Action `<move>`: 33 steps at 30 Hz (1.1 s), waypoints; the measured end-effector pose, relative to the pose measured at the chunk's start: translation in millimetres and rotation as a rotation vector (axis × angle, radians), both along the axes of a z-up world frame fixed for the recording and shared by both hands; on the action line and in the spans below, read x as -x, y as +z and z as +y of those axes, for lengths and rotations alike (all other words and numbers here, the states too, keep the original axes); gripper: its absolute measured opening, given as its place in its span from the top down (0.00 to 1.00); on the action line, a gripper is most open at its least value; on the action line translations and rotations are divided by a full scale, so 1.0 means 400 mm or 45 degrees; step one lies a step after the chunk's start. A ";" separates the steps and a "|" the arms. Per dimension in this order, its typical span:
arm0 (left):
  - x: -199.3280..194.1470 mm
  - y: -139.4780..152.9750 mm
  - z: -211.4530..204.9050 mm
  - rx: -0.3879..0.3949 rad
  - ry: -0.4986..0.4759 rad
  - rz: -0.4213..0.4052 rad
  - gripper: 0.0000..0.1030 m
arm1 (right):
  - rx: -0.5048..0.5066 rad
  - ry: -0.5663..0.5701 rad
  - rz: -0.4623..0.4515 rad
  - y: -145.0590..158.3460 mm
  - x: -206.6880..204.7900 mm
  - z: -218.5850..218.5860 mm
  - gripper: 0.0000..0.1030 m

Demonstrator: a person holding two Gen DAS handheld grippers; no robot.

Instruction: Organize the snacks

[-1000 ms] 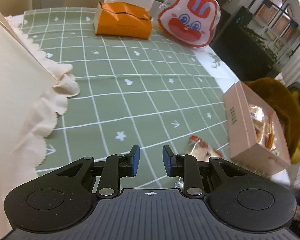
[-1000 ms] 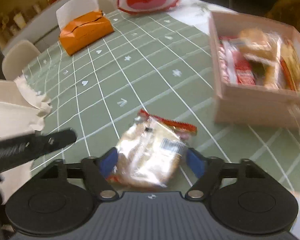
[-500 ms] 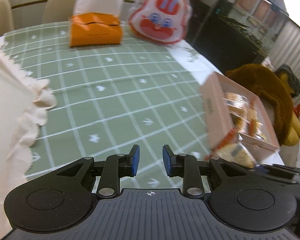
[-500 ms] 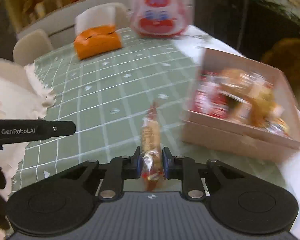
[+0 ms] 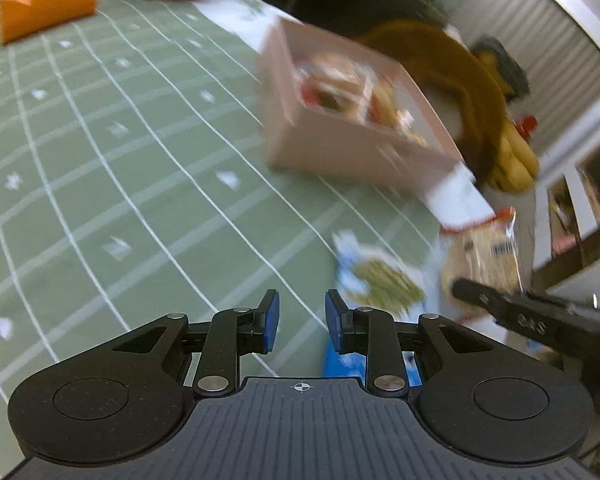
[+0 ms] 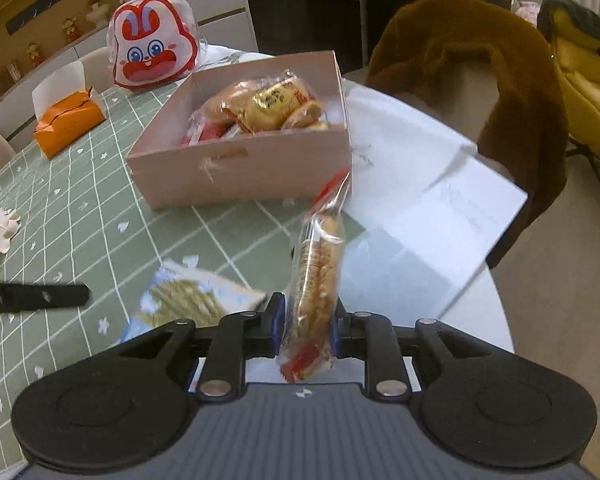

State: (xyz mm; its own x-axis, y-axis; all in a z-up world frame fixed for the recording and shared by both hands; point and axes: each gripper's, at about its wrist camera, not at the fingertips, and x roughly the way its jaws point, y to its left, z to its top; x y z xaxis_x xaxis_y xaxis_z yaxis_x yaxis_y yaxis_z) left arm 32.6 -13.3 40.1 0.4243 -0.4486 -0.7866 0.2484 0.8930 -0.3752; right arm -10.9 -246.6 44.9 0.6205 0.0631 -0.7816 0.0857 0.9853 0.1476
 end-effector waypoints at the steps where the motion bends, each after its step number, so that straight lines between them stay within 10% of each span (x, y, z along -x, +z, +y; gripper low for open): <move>1: 0.007 -0.004 -0.007 -0.007 -0.017 0.002 0.72 | -0.011 -0.003 0.007 -0.007 0.007 -0.005 0.77; 7: 0.030 -0.009 -0.011 -0.025 -0.022 0.003 0.72 | 0.064 -0.057 0.025 -0.039 0.022 0.010 0.45; 14: 0.026 -0.008 -0.007 -0.037 -0.005 0.008 0.72 | 0.175 -0.086 0.015 -0.062 0.037 -0.018 0.33; 26: 0.025 -0.021 -0.033 -0.038 -0.037 0.023 0.72 | 0.226 -0.003 -0.094 -0.032 0.070 -0.054 0.34; 33: 0.023 -0.023 -0.016 -0.017 -0.002 0.030 0.72 | 0.224 0.301 -0.303 0.044 0.058 0.116 0.34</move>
